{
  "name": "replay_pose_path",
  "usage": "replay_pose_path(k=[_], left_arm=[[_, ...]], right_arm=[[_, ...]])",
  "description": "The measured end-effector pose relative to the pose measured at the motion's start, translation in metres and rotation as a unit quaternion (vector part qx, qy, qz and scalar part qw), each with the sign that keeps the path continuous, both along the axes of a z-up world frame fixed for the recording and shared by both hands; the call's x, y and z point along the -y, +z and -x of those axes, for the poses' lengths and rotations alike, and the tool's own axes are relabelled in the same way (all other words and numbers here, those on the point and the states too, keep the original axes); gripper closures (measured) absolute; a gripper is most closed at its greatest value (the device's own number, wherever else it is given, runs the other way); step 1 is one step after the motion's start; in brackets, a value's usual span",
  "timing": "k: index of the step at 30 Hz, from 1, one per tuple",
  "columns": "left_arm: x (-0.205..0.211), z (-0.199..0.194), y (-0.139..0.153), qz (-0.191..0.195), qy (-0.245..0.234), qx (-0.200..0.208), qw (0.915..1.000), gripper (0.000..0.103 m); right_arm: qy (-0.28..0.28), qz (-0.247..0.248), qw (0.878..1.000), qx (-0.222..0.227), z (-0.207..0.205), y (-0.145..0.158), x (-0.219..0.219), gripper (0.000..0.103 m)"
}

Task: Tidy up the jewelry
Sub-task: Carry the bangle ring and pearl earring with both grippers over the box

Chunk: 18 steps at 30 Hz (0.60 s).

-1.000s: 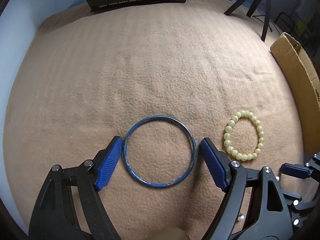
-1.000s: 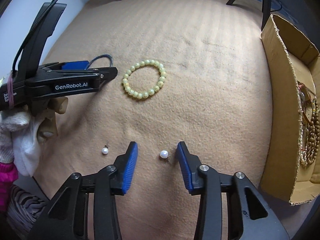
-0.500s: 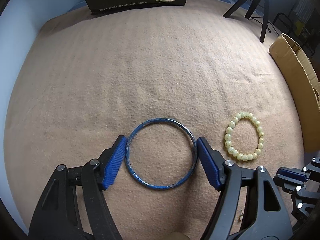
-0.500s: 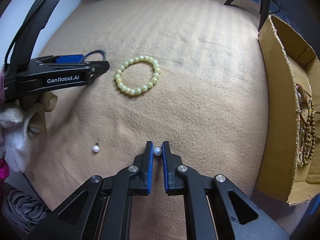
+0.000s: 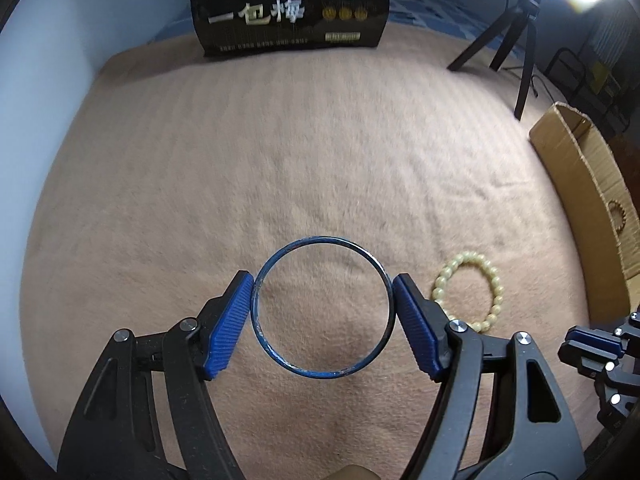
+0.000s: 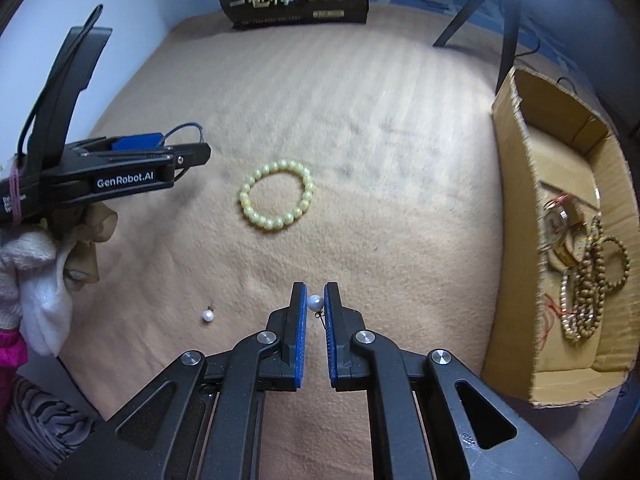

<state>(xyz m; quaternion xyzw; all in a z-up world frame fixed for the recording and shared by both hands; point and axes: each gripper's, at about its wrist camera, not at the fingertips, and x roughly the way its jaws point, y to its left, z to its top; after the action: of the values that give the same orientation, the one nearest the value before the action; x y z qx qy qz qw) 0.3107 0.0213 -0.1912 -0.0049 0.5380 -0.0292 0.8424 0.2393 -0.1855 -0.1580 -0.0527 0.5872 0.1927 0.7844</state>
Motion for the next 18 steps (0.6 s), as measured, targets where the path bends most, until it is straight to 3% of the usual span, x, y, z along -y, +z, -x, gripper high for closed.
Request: replay_pose_path(k=[18], left_arm=[[0.063, -0.001, 0.076, 0.066, -0.032, 0.078, 0.9942, 0.030]], right_arm=[[-0.093, -0.024, 0.991, 0.096, -0.026, 0.076, 0.080, 0.096]])
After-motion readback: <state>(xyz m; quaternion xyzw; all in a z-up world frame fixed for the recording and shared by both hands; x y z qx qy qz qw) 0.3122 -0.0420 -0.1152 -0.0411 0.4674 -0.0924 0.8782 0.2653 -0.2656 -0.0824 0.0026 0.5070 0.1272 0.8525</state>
